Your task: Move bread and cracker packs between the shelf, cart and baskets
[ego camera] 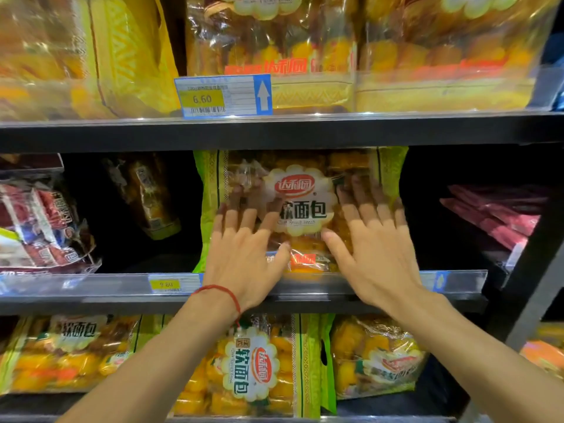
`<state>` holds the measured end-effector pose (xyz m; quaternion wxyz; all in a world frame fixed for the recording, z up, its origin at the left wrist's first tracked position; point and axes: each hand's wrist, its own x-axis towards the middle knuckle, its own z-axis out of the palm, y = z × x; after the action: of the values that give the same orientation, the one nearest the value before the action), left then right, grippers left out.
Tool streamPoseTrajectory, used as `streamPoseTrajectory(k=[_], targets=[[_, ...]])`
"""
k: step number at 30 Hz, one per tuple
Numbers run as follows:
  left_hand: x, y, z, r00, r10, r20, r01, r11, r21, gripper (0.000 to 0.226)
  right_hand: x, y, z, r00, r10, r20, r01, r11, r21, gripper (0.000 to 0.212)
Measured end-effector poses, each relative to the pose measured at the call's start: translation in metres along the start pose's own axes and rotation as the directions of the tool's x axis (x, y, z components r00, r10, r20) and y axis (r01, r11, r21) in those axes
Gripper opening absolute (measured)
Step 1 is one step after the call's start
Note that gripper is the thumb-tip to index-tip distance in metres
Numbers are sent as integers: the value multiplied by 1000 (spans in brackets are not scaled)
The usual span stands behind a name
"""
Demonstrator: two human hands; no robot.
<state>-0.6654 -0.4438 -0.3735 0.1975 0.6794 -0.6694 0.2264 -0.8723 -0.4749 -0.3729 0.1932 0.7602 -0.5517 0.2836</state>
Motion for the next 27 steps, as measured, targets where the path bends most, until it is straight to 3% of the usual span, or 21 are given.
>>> streamPoseTrajectory(k=[2, 5, 8, 12, 16, 21, 27], targets=[[5, -4, 3, 1000, 10, -4, -10, 999, -31, 66, 9, 7, 12, 998, 4, 61, -5, 1000, 15, 77], [10, 5, -3, 999, -31, 9, 31, 998, -59, 66, 14, 7, 13, 999, -5, 42, 3, 999, 47, 76], [5, 11, -13, 999, -34, 3, 34, 999, -22, 62, 0, -2, 3, 999, 5, -32, -5, 1000, 11, 62], [5, 7, -1, 1000, 13, 21, -13, 1000, 15, 49, -12, -6, 14, 991, -108, -75, 107, 994, -22, 54], [14, 6, 6, 998, -18, 64, 17, 1000, 8, 45, 1, -7, 19, 993, -114, 9, 115, 992, -44, 59], [-6, -10, 0, 999, 52, -2, -52, 999, 13, 58, -28, 9, 13, 997, -66, -31, 66, 998, -10, 61], [-10, -28, 16, 997, 10, 80, -9, 1000, -17, 72, -29, 23, 22, 993, 7, 120, -9, 1000, 19, 71]])
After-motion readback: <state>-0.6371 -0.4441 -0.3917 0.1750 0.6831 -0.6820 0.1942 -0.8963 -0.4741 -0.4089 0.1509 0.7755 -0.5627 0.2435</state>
